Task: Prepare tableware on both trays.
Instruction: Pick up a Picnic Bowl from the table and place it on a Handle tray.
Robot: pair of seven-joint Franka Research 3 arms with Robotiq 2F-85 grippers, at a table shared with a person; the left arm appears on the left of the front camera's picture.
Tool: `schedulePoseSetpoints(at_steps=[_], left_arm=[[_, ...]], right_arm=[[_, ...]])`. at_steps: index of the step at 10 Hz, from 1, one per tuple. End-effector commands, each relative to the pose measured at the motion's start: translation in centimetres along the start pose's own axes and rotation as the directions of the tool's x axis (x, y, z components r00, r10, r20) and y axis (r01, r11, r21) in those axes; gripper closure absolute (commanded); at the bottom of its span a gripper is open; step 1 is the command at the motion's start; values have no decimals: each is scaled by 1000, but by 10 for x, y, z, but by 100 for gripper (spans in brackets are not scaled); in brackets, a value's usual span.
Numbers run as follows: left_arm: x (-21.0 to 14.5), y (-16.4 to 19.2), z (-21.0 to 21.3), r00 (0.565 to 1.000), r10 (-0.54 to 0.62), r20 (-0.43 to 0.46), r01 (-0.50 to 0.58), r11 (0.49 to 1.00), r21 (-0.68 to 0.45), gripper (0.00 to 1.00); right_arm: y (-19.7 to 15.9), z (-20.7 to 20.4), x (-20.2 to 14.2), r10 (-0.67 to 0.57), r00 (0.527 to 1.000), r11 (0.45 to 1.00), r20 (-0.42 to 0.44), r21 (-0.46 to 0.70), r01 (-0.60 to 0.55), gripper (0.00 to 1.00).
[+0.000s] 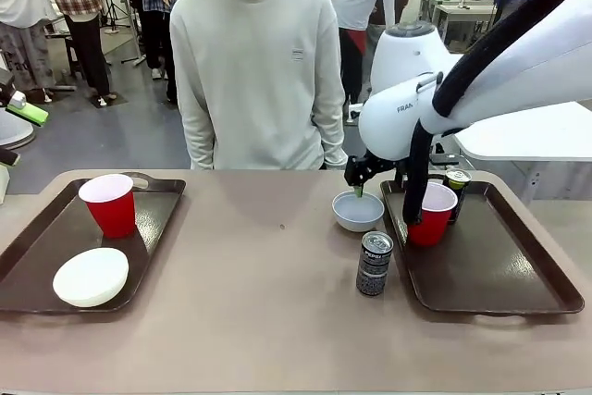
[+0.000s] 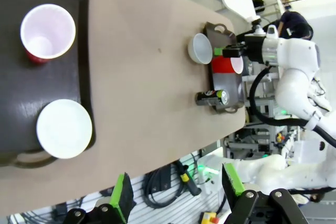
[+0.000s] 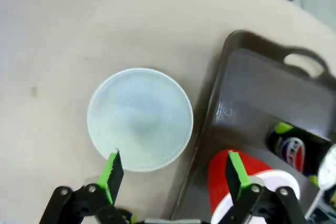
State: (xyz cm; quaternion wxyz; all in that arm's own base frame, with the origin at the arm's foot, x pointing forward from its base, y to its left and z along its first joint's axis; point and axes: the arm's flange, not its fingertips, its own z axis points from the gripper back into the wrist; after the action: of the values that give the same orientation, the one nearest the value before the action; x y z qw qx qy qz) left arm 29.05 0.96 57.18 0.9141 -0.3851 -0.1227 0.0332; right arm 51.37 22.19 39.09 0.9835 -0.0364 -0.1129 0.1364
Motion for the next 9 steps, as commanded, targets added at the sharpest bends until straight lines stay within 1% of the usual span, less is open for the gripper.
schedulePoseSetpoints(at_steps=[1,2,3,4,5,6,7,8,9], left_arm=[[1,2,-2,1000,-4,16,4,1000,-8,10],[1,2,-2,1000,-4,16,4,1000,-8,10],[1,2,-2,1000,-4,16,4,1000,-8,10],[1,2,-2,1000,-4,16,4,1000,-8,10],[1,2,-2,1000,-4,16,4,1000,-8,10],[1,2,-2,1000,-4,16,4,1000,-8,10],[1,2,-2,1000,-4,16,4,1000,-8,10],[1,2,-2,1000,-4,16,4,1000,-8,10],[1,2,-2,1000,-4,16,4,1000,-8,10]], right_arm=[[-1,-13,17,35,999,999,-41,17,-34,0],[-2,-18,18,63,997,996,-38,58,-60,0],[-5,-23,21,90,995,993,-42,82,-87,15],[-6,-25,18,109,992,991,-58,89,-103,19],[-9,-31,20,116,991,989,-60,94,-110,33],[-11,-38,19,120,990,989,-72,99,-113,37],[-14,-45,18,122,989,988,-83,108,-113,52],[-18,-51,17,119,989,988,-93,108,-109,56],[-20,-55,16,123,988,987,-95,111,-112,71]])
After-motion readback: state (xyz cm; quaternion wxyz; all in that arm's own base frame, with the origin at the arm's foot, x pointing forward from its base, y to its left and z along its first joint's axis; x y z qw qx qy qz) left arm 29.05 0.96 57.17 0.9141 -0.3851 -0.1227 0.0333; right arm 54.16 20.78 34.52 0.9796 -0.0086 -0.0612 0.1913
